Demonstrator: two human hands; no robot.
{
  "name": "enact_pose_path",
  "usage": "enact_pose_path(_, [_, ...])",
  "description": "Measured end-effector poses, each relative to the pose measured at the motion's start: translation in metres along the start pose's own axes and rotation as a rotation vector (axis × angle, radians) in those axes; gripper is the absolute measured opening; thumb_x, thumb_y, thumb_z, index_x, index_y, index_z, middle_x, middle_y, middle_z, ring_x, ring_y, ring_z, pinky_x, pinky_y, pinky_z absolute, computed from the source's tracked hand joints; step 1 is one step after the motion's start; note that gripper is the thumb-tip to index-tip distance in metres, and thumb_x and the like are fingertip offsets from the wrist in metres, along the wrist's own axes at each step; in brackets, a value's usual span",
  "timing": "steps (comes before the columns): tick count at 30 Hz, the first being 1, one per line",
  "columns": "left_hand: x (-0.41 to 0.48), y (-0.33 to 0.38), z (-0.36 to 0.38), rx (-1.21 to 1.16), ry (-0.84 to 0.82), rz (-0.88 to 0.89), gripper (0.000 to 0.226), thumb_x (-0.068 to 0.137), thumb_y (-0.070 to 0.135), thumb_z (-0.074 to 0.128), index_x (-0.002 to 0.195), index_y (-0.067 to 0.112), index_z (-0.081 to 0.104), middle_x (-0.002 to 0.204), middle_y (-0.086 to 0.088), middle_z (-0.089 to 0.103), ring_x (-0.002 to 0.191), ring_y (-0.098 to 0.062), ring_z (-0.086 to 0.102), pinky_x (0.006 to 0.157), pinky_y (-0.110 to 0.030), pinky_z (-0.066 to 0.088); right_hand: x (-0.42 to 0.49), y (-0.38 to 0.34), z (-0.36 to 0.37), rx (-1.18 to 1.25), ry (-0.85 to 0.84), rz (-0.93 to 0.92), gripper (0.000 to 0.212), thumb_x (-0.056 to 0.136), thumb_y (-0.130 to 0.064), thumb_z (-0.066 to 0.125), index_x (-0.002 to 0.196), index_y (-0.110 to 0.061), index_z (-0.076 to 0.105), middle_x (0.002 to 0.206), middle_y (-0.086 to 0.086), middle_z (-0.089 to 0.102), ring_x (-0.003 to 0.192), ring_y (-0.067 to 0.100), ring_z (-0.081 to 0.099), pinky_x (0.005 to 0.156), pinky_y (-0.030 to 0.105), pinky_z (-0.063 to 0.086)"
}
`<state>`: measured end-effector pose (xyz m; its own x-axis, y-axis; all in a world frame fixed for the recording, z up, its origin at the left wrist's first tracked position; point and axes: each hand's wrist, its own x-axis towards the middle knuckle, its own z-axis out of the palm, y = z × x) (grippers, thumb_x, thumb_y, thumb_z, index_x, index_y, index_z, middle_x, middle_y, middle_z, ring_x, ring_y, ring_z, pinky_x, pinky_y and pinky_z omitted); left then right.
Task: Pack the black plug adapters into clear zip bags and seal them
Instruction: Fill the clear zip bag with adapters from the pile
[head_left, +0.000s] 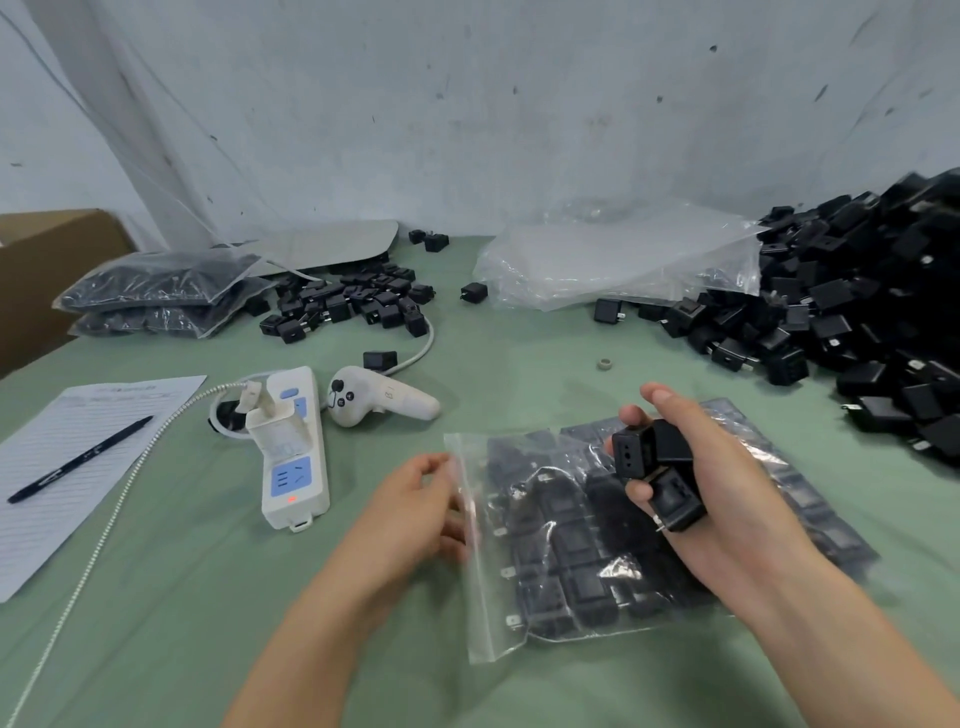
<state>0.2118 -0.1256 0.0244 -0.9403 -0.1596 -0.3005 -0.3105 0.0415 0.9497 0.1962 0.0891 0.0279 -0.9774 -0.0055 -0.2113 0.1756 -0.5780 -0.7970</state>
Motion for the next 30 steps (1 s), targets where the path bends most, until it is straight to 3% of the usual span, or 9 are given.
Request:
enact_pose_path(2, [0.003,0.005,-0.007,-0.135,0.107,0.0,0.017,0.105,0.017,0.044,0.112,0.009,0.057,0.083,-0.015,0.063,0.053,-0.02,0.058,0.045,-0.026,0.051,-0.001,0.0,-0.001,-0.002,-0.003,0.002,0.014,0.084,-0.031,0.075,0.096,-0.023,0.077,0.094,0.005,0.074,0.072,0.02,0.07,0.042,0.025,0.043])
enact_pose_path(4, [0.002,0.006,-0.006,-0.189,0.105,0.041,0.015,0.103,0.022,0.048,0.108,0.011,0.058,0.09,-0.013,0.071,0.061,-0.021,0.064,0.053,-0.03,0.056,-0.001,0.0,-0.001,-0.005,-0.003,0.004,0.012,0.083,-0.031,0.076,0.093,-0.025,0.078,0.094,0.004,0.074,0.073,0.021,0.07,0.042,0.025,0.043])
enact_pose_path(8, [0.003,0.001,0.013,-0.089,0.043,0.122,0.017,0.1,0.027,0.052,0.116,0.025,0.057,0.092,0.006,0.077,0.075,-0.01,0.07,0.065,-0.029,0.058,-0.001,0.0,0.0,-0.002,0.001,0.007,0.008,0.085,-0.031,0.075,0.09,-0.026,0.079,0.094,0.003,0.074,0.074,0.022,0.07,0.042,0.026,0.043])
enact_pose_path(11, [0.007,0.0,0.021,-0.076,0.001,0.147,0.019,0.098,0.021,0.054,0.117,0.028,0.056,0.093,0.008,0.077,0.081,-0.006,0.069,0.069,-0.028,0.058,-0.002,0.0,0.001,-0.019,-0.004,0.003,0.007,0.084,-0.031,0.075,0.087,-0.027,0.08,0.093,0.003,0.074,0.074,0.022,0.07,0.042,0.025,0.043])
enact_pose_path(14, [0.009,0.002,0.017,-0.122,0.011,0.133,0.02,0.098,0.016,0.054,0.117,0.022,0.059,0.092,0.0,0.078,0.084,-0.016,0.07,0.079,-0.036,0.06,-0.003,0.0,0.001,-0.025,-0.008,-0.001,0.01,0.089,-0.03,0.073,0.095,-0.023,0.077,0.092,0.004,0.074,0.072,0.022,0.071,0.041,0.026,0.043])
enact_pose_path(18, [0.006,0.006,0.01,-0.214,0.016,0.097,0.017,0.1,0.011,0.049,0.113,0.015,0.06,0.088,-0.011,0.077,0.076,-0.02,0.074,0.071,-0.031,0.062,-0.004,0.0,0.001,-0.047,-0.019,-0.003,0.01,0.089,-0.03,0.072,0.093,-0.023,0.079,0.093,0.003,0.074,0.069,0.017,0.068,0.042,0.025,0.043])
enact_pose_path(22, [0.002,0.008,0.021,-0.285,-0.04,0.068,0.017,0.101,0.009,0.05,0.114,0.01,0.059,0.092,-0.016,0.076,0.084,-0.025,0.075,0.068,-0.031,0.062,-0.004,-0.001,0.004,-0.06,-0.02,0.0,0.011,0.09,-0.031,0.071,0.083,-0.03,0.08,0.093,0.002,0.074,0.074,0.016,0.064,0.043,0.025,0.043])
enact_pose_path(30, [0.0,0.012,0.018,-0.349,-0.068,0.002,0.018,0.101,0.011,0.05,0.117,0.006,0.056,0.093,-0.023,0.075,0.094,-0.036,0.073,0.068,-0.034,0.063,-0.006,-0.001,0.004,-0.051,-0.013,0.011,0.01,0.09,-0.03,0.072,0.084,-0.028,0.08,0.092,0.001,0.074,0.071,0.015,0.065,0.044,0.025,0.045])
